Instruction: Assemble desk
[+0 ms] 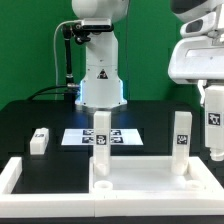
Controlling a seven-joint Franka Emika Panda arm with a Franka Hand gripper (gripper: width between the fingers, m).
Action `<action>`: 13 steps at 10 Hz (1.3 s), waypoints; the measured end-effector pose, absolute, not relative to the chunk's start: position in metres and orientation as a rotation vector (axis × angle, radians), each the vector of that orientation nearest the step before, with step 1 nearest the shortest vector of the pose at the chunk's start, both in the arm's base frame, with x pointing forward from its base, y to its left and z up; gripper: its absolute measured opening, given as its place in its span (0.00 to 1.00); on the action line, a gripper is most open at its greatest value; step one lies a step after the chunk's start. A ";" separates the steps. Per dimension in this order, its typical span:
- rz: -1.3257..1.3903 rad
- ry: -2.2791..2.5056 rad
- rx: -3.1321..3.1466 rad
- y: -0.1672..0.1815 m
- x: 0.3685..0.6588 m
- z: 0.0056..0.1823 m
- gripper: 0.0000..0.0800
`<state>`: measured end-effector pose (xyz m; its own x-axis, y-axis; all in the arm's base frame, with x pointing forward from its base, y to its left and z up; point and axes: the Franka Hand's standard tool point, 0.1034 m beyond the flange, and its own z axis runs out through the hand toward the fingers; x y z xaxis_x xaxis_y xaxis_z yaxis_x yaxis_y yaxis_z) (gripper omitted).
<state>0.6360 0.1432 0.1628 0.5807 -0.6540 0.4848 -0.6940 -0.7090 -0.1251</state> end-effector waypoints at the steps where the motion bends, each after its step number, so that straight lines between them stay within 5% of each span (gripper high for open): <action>1: 0.764 -1.186 2.713 0.144 0.634 0.158 0.36; 5: 0.678 -1.164 2.643 0.128 0.632 0.139 0.36; 13: 0.701 -1.138 2.604 0.132 0.648 0.137 0.36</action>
Offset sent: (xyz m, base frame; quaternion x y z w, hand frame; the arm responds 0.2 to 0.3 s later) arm 0.0056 -0.0237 -0.0138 -0.0506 0.0235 -0.0155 0.9983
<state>0.6483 0.1324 0.1371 0.5879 -0.6326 0.5041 -0.7346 -0.6785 0.0052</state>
